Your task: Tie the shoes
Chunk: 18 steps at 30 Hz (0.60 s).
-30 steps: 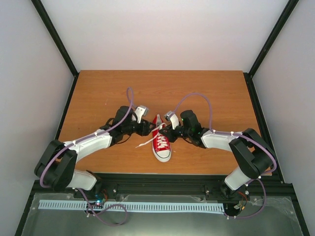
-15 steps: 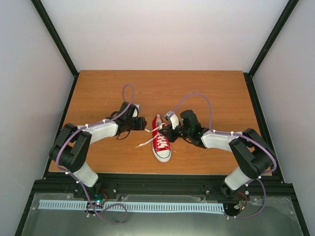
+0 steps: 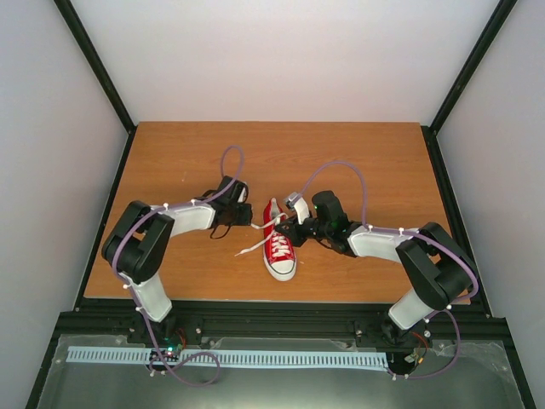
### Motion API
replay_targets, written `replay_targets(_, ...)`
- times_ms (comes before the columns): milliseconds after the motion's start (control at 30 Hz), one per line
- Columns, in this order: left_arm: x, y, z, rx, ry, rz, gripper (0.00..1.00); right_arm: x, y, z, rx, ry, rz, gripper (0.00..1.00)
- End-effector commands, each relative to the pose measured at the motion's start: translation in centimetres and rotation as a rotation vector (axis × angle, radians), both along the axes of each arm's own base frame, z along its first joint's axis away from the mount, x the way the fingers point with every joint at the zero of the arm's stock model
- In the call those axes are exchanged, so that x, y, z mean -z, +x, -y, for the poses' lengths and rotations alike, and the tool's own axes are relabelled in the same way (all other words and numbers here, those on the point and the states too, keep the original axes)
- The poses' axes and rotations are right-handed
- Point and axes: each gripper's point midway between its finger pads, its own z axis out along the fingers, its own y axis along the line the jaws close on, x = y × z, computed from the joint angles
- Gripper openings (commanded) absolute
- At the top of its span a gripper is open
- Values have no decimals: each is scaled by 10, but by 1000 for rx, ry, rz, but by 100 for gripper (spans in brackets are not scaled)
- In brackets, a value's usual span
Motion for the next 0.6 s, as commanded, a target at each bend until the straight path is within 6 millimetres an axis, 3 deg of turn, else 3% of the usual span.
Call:
replay_targets(0, 8, 2, 6, 31, 53, -5, 38, -10, 5, -6, -7, 34, 39, 3)
replay_targets(133, 16, 3, 6, 37, 94, -20, 14, -10, 6, -6, -2, 31, 43, 3)
replay_targets(300, 5, 6, -2, -16, 113, 19, 1, -12, 4, -7, -12, 41, 35, 3)
replay_targets(467, -55, 3, -4, -50, -16, 200, 1, -16, 5, -7, -6, 47, 25, 3)
replay_targets(567, -97, -18, 13, 75, -161, 291, 1, -20, 6, -7, -4, 59, 15, 3)
